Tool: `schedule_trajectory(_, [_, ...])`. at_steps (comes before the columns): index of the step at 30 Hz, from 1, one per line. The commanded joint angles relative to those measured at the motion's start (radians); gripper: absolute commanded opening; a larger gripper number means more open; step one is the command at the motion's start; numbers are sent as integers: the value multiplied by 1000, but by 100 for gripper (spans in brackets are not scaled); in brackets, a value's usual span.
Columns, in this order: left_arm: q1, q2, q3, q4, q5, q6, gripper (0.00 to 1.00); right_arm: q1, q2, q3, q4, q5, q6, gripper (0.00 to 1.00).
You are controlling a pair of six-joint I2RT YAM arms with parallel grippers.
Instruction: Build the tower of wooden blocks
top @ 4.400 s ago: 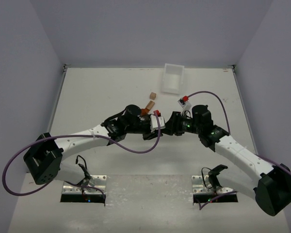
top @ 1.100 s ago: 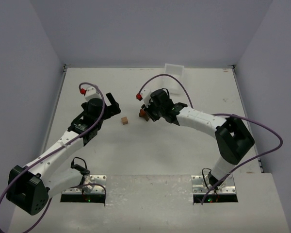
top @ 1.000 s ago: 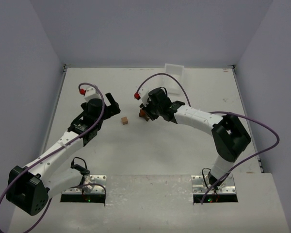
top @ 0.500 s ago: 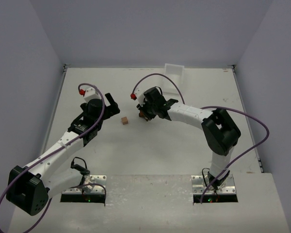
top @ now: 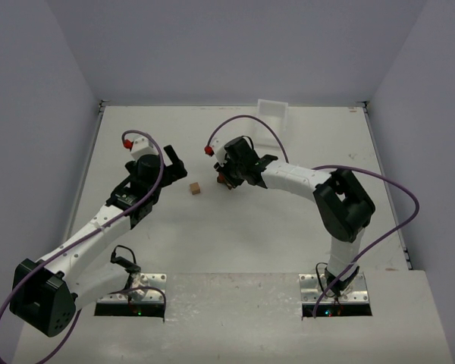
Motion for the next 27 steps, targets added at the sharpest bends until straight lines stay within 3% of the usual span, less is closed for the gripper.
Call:
schedule_trajectory(1, [10, -18, -5, 46, -4, 1, 100, -8, 8, 42, 60, 9, 13, 4])
schedule_trajectory(27, [10, -31, -13, 55, 13, 11, 100, -15, 30, 50, 81, 8, 23, 8])
